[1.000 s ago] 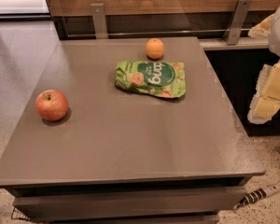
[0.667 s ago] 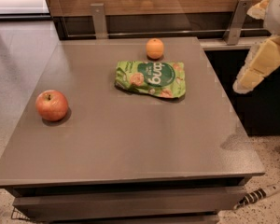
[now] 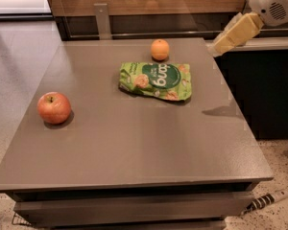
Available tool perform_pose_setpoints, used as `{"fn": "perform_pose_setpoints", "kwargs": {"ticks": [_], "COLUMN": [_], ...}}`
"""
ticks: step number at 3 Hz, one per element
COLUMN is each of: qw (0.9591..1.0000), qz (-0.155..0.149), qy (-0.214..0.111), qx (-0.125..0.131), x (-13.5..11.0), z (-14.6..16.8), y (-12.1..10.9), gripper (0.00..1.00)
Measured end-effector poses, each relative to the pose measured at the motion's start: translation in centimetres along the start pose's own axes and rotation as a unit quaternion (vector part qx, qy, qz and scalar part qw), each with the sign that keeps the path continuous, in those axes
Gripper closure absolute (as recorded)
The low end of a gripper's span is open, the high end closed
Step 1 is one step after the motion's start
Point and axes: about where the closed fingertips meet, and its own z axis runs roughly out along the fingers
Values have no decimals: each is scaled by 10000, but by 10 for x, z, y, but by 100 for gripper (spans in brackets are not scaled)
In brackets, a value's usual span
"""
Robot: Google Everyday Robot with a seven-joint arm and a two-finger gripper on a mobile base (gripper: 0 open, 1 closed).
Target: Pick orange
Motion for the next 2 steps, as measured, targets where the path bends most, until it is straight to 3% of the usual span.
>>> {"fn": "perform_pose_setpoints", "kwargs": {"ticks": [1,2], "qw": [9935,9800], "qz": [532,1084], "qy": [-1010,-1666], "qx": [-25,-123], "x": [-26,-43], "z": [48,88], "y": [-16,-22], "gripper": [0,0]}}
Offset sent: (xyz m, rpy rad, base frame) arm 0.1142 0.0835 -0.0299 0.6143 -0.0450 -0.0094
